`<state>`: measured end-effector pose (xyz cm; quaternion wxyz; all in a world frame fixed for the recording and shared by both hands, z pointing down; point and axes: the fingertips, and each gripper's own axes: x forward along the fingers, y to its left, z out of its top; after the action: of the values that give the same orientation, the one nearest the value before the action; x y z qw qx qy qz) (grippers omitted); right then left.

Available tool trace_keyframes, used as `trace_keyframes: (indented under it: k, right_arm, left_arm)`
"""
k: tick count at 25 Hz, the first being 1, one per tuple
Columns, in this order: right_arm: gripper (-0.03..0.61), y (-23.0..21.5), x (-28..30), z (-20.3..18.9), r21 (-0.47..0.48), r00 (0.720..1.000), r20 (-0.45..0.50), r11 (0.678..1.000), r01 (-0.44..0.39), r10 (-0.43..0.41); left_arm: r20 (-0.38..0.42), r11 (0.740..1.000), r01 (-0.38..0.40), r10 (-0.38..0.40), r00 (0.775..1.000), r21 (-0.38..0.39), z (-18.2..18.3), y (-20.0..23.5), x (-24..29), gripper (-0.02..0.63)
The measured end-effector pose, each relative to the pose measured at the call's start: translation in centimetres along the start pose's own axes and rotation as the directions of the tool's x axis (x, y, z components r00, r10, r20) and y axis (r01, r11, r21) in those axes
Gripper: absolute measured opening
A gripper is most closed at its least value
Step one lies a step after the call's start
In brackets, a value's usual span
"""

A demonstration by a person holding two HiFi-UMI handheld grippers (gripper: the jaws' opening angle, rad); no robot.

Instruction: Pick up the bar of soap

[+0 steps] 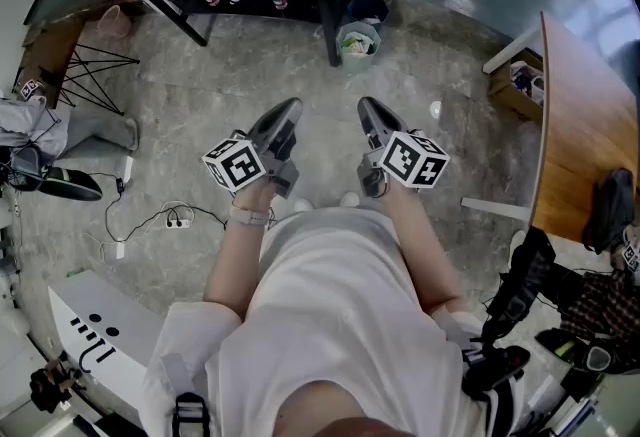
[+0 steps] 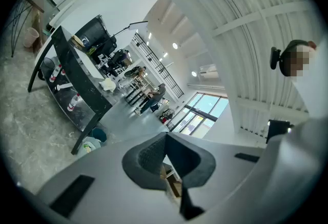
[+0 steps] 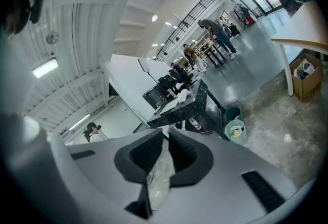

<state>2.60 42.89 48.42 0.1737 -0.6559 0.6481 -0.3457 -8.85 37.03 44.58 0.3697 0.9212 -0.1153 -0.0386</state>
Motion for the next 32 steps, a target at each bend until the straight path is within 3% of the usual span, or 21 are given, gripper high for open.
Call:
trace_keyframes:
  k: [10,25,32]
  right_arm:
    - [0.051,-4.0,-2.8,1.0,0.021,1.000,0.008,1.000,0.002,-0.003]
    - [0.051,-4.4,-1.6,2.9,0.008,1.000,0.026,1.000,0.004,-0.004]
    - [0.051,-7.0,1.6,4.5,0.014,0.999,0.032,1.000,0.023,-0.024]
  left_arm:
    - [0.017,0.999,-0.041,0.041,0.999,-0.007,-3.0,-1.1,1.4,0.008]
    - [0.057,0.998,-0.058,0.057,0.997,0.005,-0.3,0.0,2.0,0.007]
    - [0.052,0.999,-0.051,0.052,0.997,-0.012,0.5,3.0,5.1,0.006]
